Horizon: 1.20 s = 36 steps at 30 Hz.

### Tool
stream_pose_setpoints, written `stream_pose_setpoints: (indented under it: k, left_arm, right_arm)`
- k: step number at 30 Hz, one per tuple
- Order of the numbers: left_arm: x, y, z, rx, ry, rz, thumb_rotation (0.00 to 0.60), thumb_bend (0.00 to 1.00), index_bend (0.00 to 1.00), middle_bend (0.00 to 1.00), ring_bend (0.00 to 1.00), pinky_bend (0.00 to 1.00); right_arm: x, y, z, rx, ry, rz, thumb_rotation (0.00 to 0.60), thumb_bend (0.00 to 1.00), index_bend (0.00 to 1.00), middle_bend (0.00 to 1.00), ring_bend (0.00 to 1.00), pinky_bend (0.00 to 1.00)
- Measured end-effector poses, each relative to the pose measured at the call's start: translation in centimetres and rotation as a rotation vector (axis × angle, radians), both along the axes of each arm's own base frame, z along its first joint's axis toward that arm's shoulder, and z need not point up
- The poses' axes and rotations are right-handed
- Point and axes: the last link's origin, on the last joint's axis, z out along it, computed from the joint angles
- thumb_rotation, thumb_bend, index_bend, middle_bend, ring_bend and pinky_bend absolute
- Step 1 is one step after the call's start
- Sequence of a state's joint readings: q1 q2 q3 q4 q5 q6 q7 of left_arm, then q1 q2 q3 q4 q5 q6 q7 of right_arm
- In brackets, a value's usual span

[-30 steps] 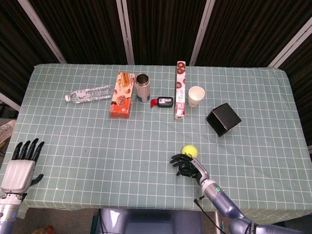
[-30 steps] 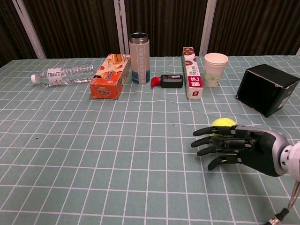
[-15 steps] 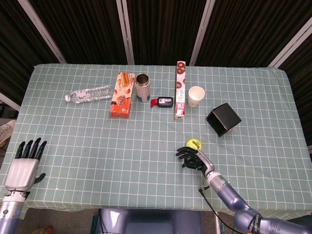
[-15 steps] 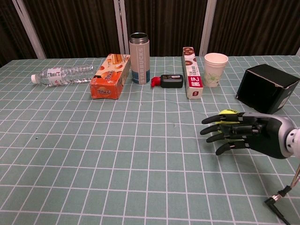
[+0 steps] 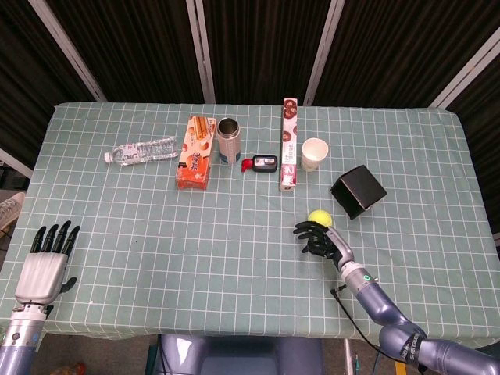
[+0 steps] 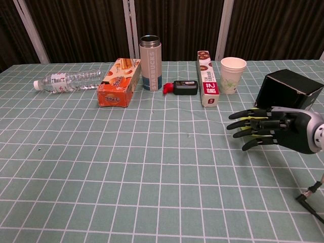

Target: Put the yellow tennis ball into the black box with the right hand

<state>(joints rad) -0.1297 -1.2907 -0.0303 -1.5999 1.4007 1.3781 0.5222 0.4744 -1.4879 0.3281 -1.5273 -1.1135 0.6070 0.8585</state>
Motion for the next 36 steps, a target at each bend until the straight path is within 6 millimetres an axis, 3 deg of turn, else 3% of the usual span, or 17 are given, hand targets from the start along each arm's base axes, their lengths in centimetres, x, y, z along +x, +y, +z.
stream_pose_setpoints:
  k: [10, 18, 31, 36]
  left_arm:
    - [-0.2, 0.2, -0.1, 0.000, 0.002, 0.014, 0.600, 0.12, 0.00, 0.00, 0.00, 0.00]
    - [-0.3, 0.3, 0.0, 0.000, 0.001, 0.019, 0.600, 0.12, 0.00, 0.00, 0.00, 0.00]
    - [-0.4, 0.6, -0.1, 0.001, 0.007, 0.032, 0.600, 0.12, 0.00, 0.00, 0.00, 0.00]
    - [-0.4, 0.6, -0.2, 0.002, 0.010, 0.036, 0.600, 0.12, 0.00, 0.00, 0.00, 0.00]
  right_arm:
    - [-0.4, -2.2, 0.6, -0.035, -0.033, -0.037, 0.600, 0.79, 0.14, 0.21, 0.20, 0.36]
    - [-0.9, -4.2, 1.1, -0.085, -0.054, -0.073, 0.600, 0.79, 0.02, 0.08, 0.06, 0.21]
    - [-2.7, -6.7, 2.0, -0.135, 0.013, -0.073, 0.600, 0.79, 0.02, 0.08, 0.04, 0.05]
    - [-3.9, -7.3, 2.5, -0.134, 0.090, -0.050, 0.600, 0.79, 0.11, 0.08, 0.05, 0.05]
